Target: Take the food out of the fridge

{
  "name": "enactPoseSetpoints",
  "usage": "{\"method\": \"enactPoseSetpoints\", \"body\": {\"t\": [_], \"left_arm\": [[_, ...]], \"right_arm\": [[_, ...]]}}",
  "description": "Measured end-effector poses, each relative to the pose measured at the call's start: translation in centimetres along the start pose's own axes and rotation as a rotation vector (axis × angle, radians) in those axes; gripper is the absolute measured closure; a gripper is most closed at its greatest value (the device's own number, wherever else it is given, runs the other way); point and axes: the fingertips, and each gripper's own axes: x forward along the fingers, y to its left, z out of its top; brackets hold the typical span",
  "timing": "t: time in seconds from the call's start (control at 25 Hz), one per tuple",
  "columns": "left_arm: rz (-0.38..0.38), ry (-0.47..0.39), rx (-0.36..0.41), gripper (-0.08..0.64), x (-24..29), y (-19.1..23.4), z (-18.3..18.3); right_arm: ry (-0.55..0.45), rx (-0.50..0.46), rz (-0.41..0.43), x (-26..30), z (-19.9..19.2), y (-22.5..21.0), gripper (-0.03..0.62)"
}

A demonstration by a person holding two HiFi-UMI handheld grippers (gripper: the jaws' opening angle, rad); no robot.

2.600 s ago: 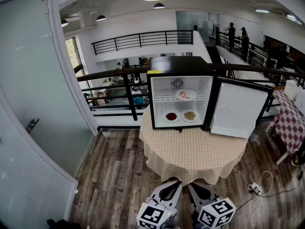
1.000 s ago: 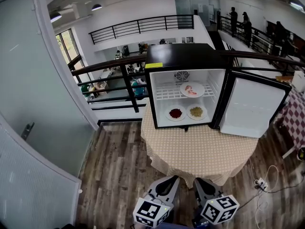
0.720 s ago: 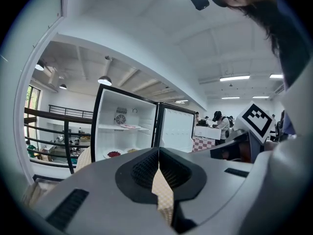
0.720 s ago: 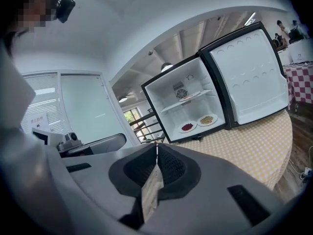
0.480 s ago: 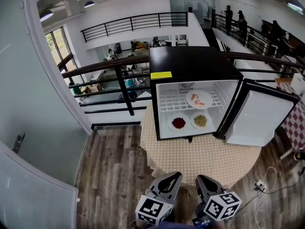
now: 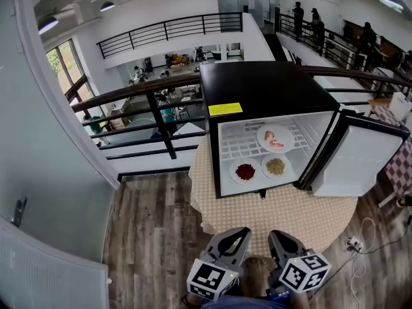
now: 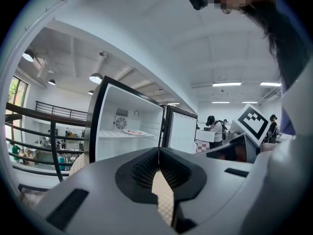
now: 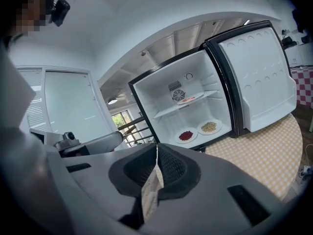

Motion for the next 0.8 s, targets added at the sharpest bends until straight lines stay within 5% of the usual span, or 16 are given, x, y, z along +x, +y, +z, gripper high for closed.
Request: {"method": "enactPoseSetpoints", "body": {"t": [0.8], "left_arm": [[-0.046,0.058,-0.014,0.543,4.2,1.0,-1.3]], "right_arm": [[-0.022,0.057,-0.062,1.6,2.3,-4.3,0.569]]}}
